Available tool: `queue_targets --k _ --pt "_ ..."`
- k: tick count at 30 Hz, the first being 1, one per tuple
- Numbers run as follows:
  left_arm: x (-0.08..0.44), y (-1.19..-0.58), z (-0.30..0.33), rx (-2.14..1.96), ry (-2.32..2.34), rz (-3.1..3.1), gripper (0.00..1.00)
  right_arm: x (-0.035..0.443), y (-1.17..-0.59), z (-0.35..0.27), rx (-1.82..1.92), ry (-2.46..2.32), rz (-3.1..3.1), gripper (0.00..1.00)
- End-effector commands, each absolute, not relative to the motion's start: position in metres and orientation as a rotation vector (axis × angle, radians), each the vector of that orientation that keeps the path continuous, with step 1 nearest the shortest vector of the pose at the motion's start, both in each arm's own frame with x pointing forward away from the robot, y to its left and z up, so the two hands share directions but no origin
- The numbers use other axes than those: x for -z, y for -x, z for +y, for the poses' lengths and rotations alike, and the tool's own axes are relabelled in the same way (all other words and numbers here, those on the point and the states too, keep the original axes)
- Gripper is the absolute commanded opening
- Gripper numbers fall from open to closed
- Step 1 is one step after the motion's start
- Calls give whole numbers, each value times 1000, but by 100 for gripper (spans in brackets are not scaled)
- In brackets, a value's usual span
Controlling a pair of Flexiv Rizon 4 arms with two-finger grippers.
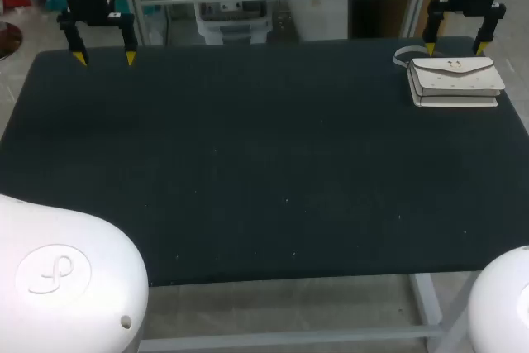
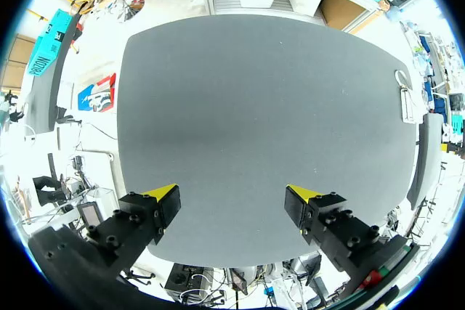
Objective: Pick up the bag, open it, inspect its contents, close it, and place it on the opposite side
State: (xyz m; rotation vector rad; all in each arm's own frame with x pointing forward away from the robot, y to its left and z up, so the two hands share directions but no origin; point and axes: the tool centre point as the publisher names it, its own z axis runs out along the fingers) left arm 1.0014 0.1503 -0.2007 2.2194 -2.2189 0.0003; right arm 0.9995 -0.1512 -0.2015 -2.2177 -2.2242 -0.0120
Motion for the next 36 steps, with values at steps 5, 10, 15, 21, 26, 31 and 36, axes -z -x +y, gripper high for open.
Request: queue_targets --k 5,10,15,21,26,31,36 --pt "200 -1001 150 1 -2220 -2220 100 201 -1000 -151 6 2219 -2223 100" --pt "200 -1001 150 1 -2220 -2220 100 201 -1000 -151 6 2219 -2223 100" --pt "200 -1001 150 1 -2220 -2220 100 201 -1000 -151 6 2219 -2223 100" --pt "200 -1001 150 1 -2220 -2220 100 201 -1000 -151 6 2219 -2223 100" --pt "199 -1000 142 19 -2161 -2294 100 201 -1000 -153 4 2209 -2216 100" --pt "198 -994 131 -13 -2077 -2371 100 204 -1002 -165 42 2197 -2157 100" --pt "196 -982 113 -150 -1849 -2616 100 210 -1005 -187 70 2214 -2082 100"
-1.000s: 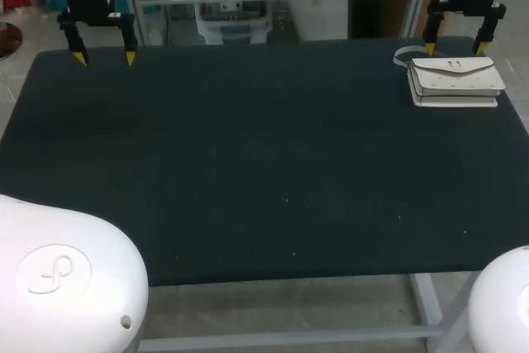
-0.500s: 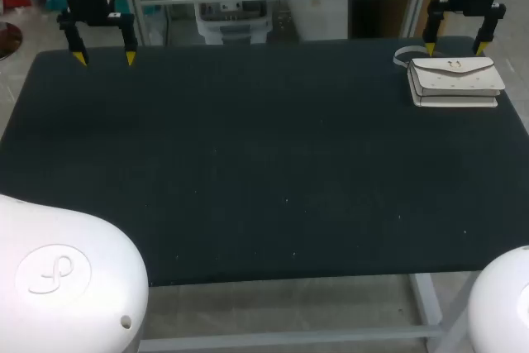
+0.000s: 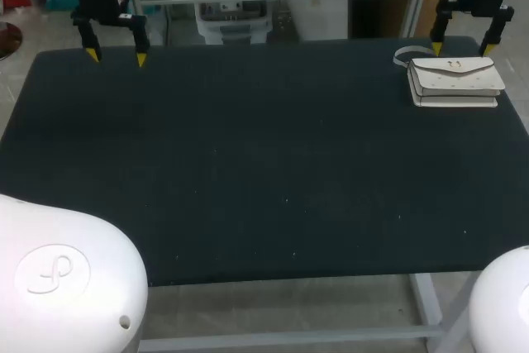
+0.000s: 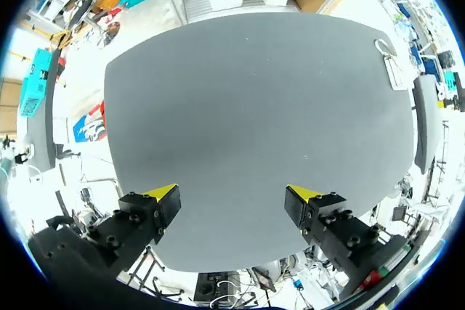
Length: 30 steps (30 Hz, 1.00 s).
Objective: Pick up the bag, open it, inspect its contents, close it, and place it on the opposite side
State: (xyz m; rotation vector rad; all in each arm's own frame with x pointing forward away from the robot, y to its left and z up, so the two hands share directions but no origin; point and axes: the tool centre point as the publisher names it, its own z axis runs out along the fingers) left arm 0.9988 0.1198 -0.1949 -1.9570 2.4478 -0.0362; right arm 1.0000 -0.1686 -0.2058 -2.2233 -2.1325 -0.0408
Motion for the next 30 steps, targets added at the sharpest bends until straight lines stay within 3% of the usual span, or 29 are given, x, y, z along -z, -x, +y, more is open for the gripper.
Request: queue_targets --k 1,16,30 --pt "196 -979 110 179 1711 2554 100 212 -1006 -192 93 2191 -2062 100" --pt "226 -950 42 619 741 2963 100 248 -1022 -250 248 2173 -1854 100" --pt "230 -950 41 666 673 2968 100 270 -1029 -282 294 2209 -1760 100"
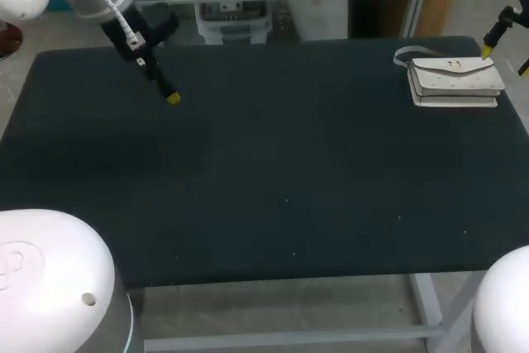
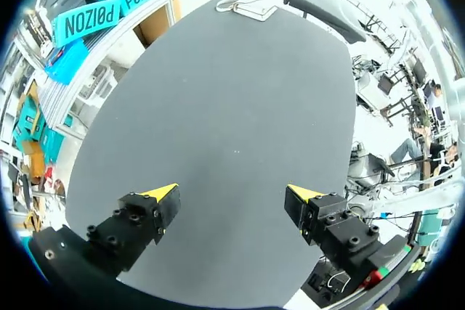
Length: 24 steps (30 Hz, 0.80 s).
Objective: Pick up the bag, open it, inspect its contents, close it, and place it on the opposite side
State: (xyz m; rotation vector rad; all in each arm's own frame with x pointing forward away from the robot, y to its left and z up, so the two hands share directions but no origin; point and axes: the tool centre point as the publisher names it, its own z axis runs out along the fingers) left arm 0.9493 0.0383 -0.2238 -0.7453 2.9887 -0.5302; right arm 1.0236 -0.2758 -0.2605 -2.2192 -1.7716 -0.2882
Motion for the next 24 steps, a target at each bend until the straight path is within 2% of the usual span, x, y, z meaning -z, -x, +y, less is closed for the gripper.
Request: queue_targets --k 1,13,24 --pt "233 -949 38 706 601 2968 100 272 -1031 -283 296 2209 -1758 100" --pt "252 -953 9 915 168 2855 100 292 -1047 -295 376 2205 -1715 100" --pt "258 -956 -6 991 21 2838 100 310 -1061 -318 421 2262 -1641 100"
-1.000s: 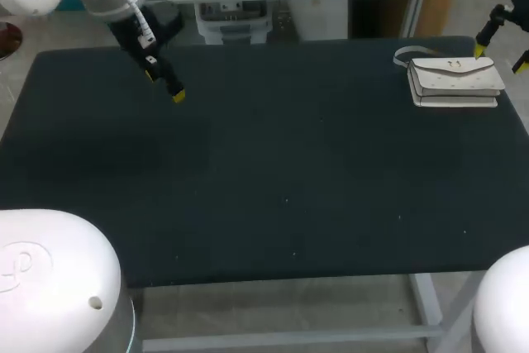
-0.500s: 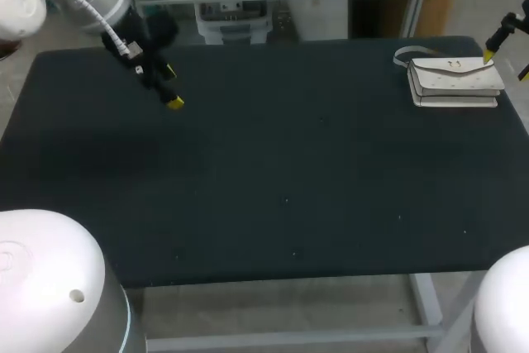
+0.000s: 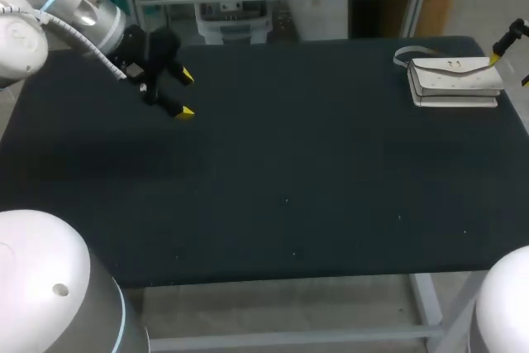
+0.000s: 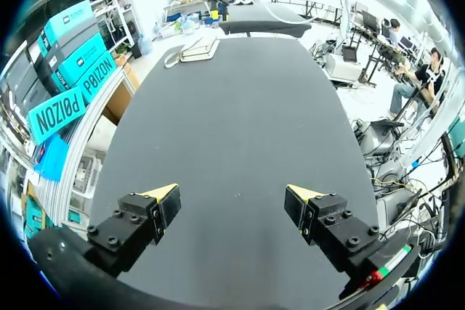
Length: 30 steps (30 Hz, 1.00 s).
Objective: Pick up the bag, open it, inspect its contents, close it, and place it on the opposite side
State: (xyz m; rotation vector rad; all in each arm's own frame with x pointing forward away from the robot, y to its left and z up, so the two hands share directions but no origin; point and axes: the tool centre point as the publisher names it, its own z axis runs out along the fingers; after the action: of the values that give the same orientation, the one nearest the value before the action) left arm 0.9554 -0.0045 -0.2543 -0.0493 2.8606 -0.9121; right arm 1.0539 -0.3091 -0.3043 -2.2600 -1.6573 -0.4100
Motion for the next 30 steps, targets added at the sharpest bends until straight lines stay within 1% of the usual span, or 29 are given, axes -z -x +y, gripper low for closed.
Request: queue_targets --k 1,16,17,18,19,22,25,27,30 --pt "259 -956 -6 997 12 2840 100 312 -1063 -322 440 2267 -1634 100" --pt "258 -957 -7 1004 -13 2857 100 343 -1090 -345 598 2223 -1627 100" --pt "258 -957 -7 1004 -13 2857 100 343 -1091 -342 610 2211 -1625 92" --pt "258 -957 -7 1004 -13 2857 100 345 -1094 -341 620 2201 -1626 77" --pt "258 -957 -7 1004 -13 2857 100 347 -1096 -340 629 2191 -1628 76" --pt "258 -957 -7 1004 -13 2857 100 355 -1105 -338 653 2163 -1632 79" --pt "258 -957 -7 1004 -13 2857 100 360 -1113 -336 677 2141 -1639 73" --pt "258 -957 -7 1004 -13 2857 100 361 -1117 -335 687 2132 -1649 74" --pt "258 -957 -7 1004 -13 2857 100 363 -1123 -337 709 2118 -1651 68"
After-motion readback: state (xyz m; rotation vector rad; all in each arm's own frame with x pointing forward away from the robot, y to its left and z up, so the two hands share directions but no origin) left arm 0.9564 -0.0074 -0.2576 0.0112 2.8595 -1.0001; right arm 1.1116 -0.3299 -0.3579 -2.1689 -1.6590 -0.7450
